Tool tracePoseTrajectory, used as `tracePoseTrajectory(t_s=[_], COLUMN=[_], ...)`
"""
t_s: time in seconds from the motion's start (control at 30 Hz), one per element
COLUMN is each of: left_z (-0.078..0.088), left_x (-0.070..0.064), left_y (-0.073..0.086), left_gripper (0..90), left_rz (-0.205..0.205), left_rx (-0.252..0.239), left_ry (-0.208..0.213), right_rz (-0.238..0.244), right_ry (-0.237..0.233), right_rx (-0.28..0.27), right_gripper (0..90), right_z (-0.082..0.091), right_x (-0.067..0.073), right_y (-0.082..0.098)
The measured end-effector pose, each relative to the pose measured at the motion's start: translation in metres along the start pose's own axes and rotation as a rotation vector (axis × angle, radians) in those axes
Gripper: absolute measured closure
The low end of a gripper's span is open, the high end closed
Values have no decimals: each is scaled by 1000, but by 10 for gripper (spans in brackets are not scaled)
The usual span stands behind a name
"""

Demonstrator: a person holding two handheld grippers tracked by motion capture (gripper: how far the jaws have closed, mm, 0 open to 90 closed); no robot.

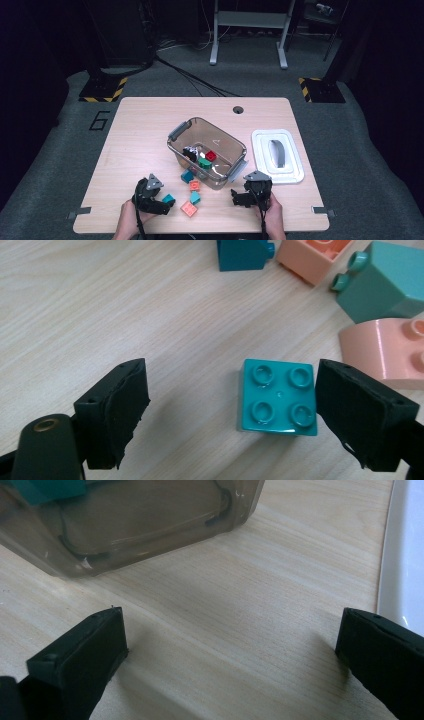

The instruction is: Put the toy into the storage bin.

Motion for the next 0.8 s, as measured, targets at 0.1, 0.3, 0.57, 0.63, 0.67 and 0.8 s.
tracePoseTrajectory(t_s=[0.1, 0.3, 0.57, 0.63, 0.67, 0.8], left_z=[-2, -7, -4, -4, -4, -3], left_x=[-3, -14, -14, -13, -13, -10], left_y=[-1, 0, 3, 3, 3, -1], left_gripper=[181, 375, 585, 588, 589, 590], left_rz=[-6, -29, -48, -51, -49, -58], left_rx=[2, 16, -7, -11, -12, -7], left_ry=[11, 20, 17, 13, 18, 22], right_rz=[-4, -4, -4, -4, -4, 1], right_ry=[0, 0, 0, 0, 0, 0], right_rx=[1, 1, 1, 1, 1, 0], right_gripper=[0, 0, 0, 0, 0, 0], right_z=[0, 0, 0, 0, 0, 0], right_x=[0, 0, 0, 0, 0, 0], right_y=[0, 0, 0, 0, 0, 0])
Point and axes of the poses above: each handheld gripper's, and its own axes: z roughly backward along the jaws, y roughly out of its underside, x roughly to its left, the point moved 3 cm from there along -z, roughly forward along the jaws, and after that the axes turned 4 degrees about z, right-handed, at the moved point
